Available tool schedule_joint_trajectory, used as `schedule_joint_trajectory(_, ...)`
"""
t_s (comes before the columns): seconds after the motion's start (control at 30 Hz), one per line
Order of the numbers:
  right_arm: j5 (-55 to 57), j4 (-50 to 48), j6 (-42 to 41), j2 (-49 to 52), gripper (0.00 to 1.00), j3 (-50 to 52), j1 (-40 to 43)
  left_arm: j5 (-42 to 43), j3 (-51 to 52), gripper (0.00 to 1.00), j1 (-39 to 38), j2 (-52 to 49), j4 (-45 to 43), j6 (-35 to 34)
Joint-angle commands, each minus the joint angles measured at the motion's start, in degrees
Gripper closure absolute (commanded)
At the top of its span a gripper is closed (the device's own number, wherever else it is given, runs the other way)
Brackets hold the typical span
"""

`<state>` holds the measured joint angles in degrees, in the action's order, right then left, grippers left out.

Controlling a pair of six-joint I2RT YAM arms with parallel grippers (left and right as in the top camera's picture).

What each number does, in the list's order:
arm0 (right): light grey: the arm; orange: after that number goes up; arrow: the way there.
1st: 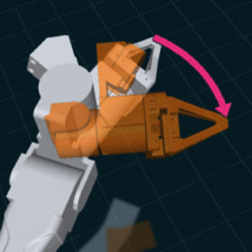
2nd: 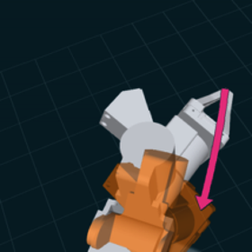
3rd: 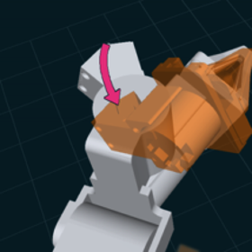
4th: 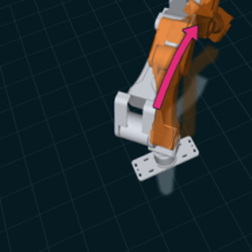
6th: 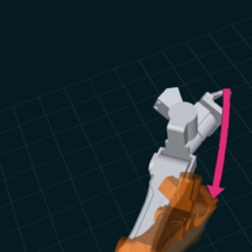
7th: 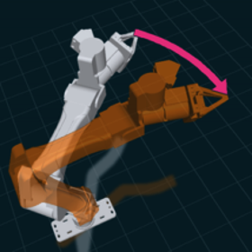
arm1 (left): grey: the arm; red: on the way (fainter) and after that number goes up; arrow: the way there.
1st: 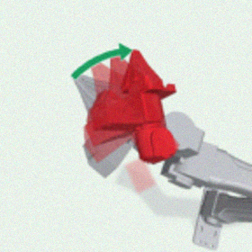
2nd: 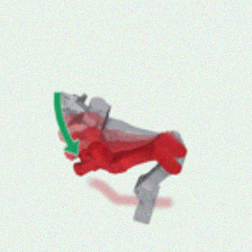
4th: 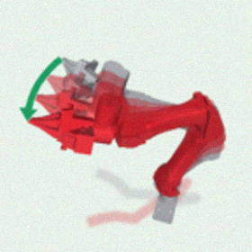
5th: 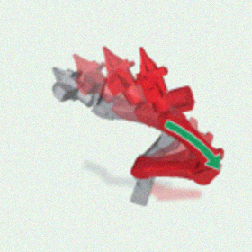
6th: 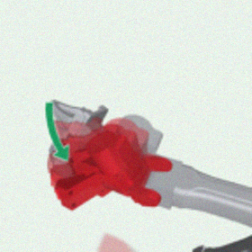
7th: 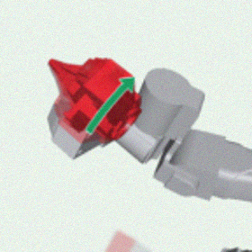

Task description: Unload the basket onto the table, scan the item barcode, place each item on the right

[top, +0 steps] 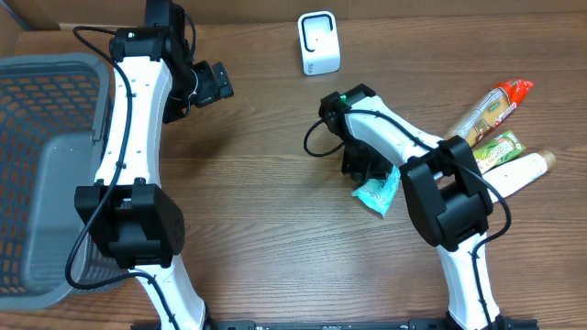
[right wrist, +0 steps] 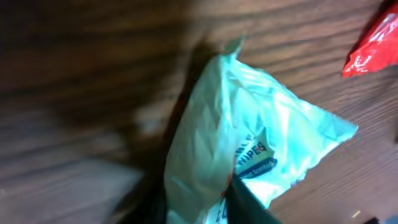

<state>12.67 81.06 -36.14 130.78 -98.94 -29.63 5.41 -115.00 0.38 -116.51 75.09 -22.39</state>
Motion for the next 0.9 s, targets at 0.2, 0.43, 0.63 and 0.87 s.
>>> schedule_joint_trajectory(0.2,-14.64,-2.86,17.09,2.16,0.96,-0.55,0.02,0.35,0.20,0.01,-0.04,-0.48,-0.20,-0.96)
schedule_joint_trajectory(0.43,-42.25,-6.40,37.16,-7.76,0.96,-6.45,0.55,0.37,0.20,0.00,-0.04,-0.48,-0.20,-0.96)
schedule_joint_trajectory(0.63,-61.05,-20.09,44.98,-10.43,0.96,-3.69,0.55,0.37,0.20,0.01,-0.04,-0.48,-0.20,-0.96)
schedule_joint_trajectory(0.87,-69.26,-46.90,32.79,-8.37,0.96,8.98,1.53,0.37,0.20,0.01,-0.04,-0.48,-0.20,-0.96)
